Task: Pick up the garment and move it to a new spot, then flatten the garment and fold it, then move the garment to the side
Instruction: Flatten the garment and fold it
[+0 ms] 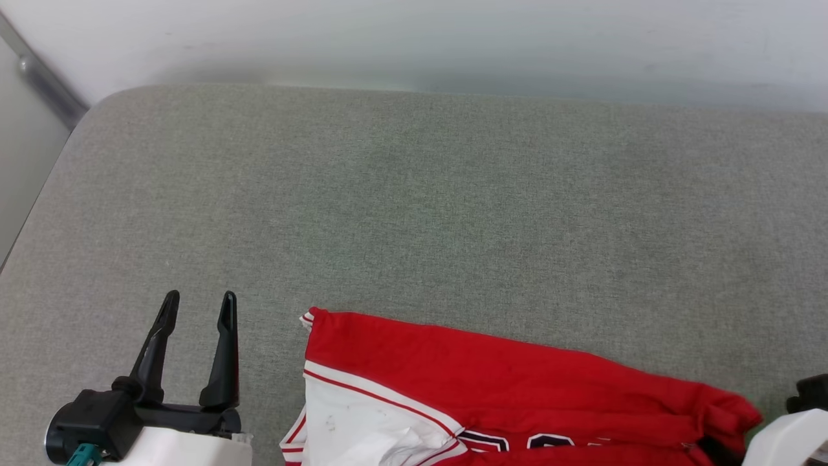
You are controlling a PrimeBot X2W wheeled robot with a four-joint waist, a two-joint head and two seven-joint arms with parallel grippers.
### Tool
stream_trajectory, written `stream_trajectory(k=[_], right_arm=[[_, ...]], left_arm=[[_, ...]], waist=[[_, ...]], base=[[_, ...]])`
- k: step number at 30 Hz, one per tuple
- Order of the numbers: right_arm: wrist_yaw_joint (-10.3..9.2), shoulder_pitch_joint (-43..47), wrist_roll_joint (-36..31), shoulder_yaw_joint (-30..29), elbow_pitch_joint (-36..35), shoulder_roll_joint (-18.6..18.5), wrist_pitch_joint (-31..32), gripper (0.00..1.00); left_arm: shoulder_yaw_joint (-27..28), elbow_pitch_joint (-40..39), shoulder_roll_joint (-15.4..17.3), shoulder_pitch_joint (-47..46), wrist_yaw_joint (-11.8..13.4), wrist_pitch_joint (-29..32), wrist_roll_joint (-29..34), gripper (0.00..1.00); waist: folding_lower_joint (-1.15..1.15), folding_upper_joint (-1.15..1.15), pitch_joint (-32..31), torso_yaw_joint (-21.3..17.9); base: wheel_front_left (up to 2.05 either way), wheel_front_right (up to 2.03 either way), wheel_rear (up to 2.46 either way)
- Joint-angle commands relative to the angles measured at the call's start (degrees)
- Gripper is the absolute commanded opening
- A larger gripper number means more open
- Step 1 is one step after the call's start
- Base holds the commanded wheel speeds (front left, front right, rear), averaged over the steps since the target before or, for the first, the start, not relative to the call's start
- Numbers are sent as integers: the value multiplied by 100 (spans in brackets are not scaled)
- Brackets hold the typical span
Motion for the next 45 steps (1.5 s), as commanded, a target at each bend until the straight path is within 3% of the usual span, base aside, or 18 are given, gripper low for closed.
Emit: stream_trajectory(k=[1, 11, 22, 36, 45], right_arm=[[63, 33, 9, 279, 230, 233, 57, 0], [27, -240, -185, -318, 248, -170, -628, 0], [31, -551, -442, -959, 416, -399, -960, 0], [34, 41, 188, -159, -1029, -230, -327, 0], [34, 258, 569, 540, -1791, 503, 368, 0]], left_arm=[[9, 1, 33, 12, -8, -25, -30, 100], [10, 17, 54, 19, -7, -26, 18, 100], [-22, 15, 65, 88, -8, -26, 37, 100], [-156, 57, 49, 236, -8, -26, -24, 100], [-210, 88, 14, 277, -8, -26, -56, 100]], waist=[[0, 0, -8, -12], [0, 0, -39, -108], [0, 0, -176, -212], [0, 0, -434, -320], [0, 0, -557, -198]], base=[[0, 0, 0], [0, 0, 0], [0, 0, 0], [0, 0, 0], [0, 0, 0]])
